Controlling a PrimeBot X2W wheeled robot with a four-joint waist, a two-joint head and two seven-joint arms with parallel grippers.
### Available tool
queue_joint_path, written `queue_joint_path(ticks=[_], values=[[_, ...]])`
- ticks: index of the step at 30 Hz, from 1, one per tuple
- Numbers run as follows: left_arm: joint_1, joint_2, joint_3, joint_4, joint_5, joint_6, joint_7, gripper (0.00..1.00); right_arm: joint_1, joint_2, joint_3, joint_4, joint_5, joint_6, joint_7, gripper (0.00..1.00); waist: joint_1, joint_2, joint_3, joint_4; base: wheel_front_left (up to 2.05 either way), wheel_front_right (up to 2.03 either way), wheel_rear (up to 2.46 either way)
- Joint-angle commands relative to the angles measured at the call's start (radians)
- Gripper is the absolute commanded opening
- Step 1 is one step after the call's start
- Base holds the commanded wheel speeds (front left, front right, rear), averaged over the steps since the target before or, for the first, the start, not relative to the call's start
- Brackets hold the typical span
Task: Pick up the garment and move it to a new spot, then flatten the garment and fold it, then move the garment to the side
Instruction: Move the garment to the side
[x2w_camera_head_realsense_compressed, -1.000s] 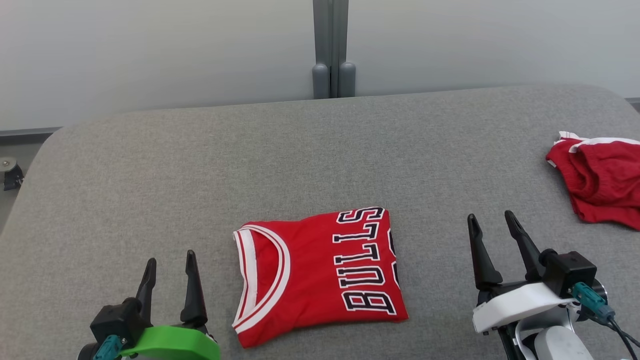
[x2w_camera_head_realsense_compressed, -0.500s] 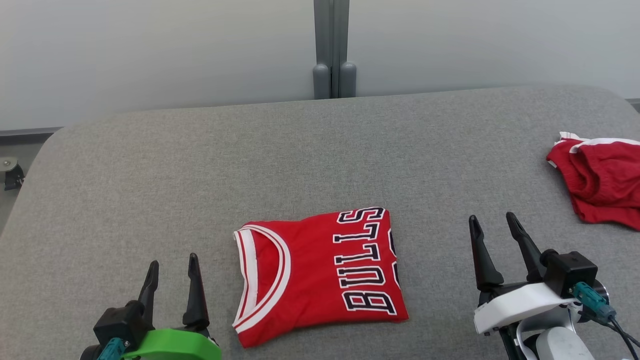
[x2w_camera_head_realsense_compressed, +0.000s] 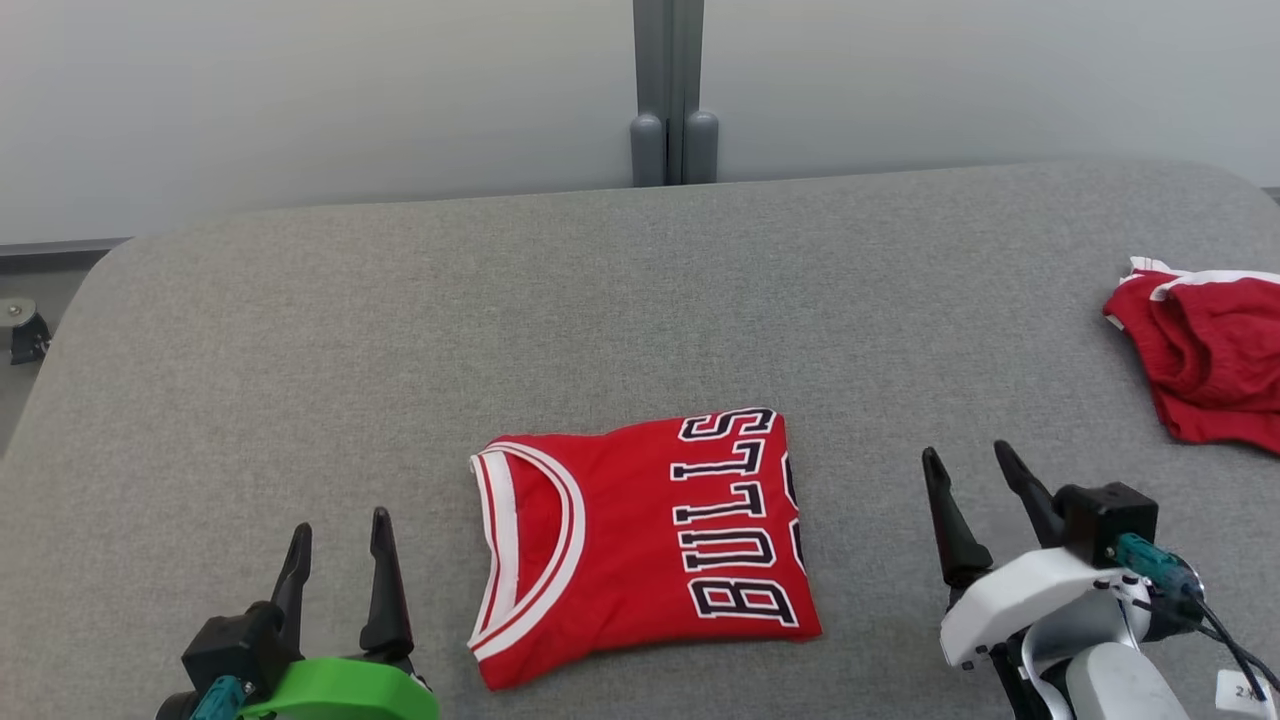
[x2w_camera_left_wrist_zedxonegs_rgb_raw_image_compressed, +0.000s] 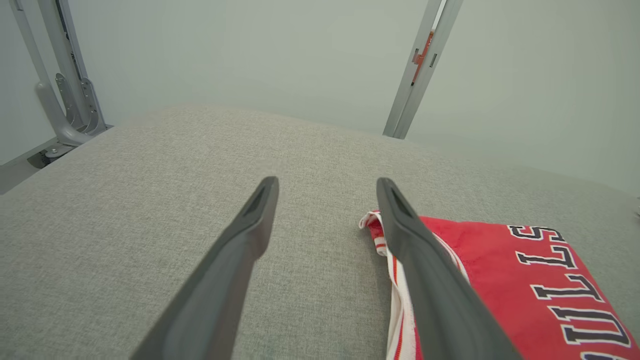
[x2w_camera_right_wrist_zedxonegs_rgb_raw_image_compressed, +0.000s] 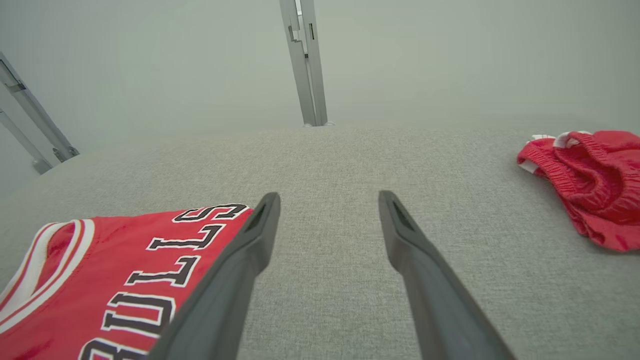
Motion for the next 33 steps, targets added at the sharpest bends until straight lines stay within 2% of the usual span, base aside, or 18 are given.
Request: queue_joint_path(ticks=[1,15,22,30,31,33], values=[[-0.006,0.002,0.006,0.0,-0.001,-0.003,-0.003,1.0,-0.02,-0.002,0.012,0.01,0.012,0.0,0.036,1.0,0.0,0.0,0.007,0.009,0.0,0.0,0.0],[-0.033,-0.041,0.02,0.019,0.011,-0.026,-0.003,1.0,-0.151,-0.002,0.081,0.081,0.105,0.0,0.414,1.0,0.0,0.0,0.052,0.1,0.0,0.0,0.0],[-0.037,-0.057,0.031,0.031,0.03,-0.044,-0.003,1.0,-0.177,-0.004,0.071,0.167,0.157,0.0,0.493,1.0,0.0,0.0,0.066,0.145,0.0,0.0,0.0],[-0.033,-0.069,0.046,0.041,0.045,-0.057,-0.003,1.0,-0.207,-0.006,0.093,0.259,0.198,0.0,0.526,1.0,0.0,0.0,0.073,0.163,0.0,0.0,0.0],[-0.032,-0.069,0.047,0.042,0.048,-0.058,-0.003,1.0,-0.211,-0.006,0.097,0.268,0.202,0.0,0.525,0.5,0.0,0.0,0.074,0.162,0.0,0.0,0.0],[-0.031,-0.071,0.047,0.045,0.051,-0.061,-0.003,1.0,-0.221,-0.006,0.103,0.29,0.208,0.0,0.52,0.2,0.0,0.0,0.076,0.158,0.0,0.0,0.0]])
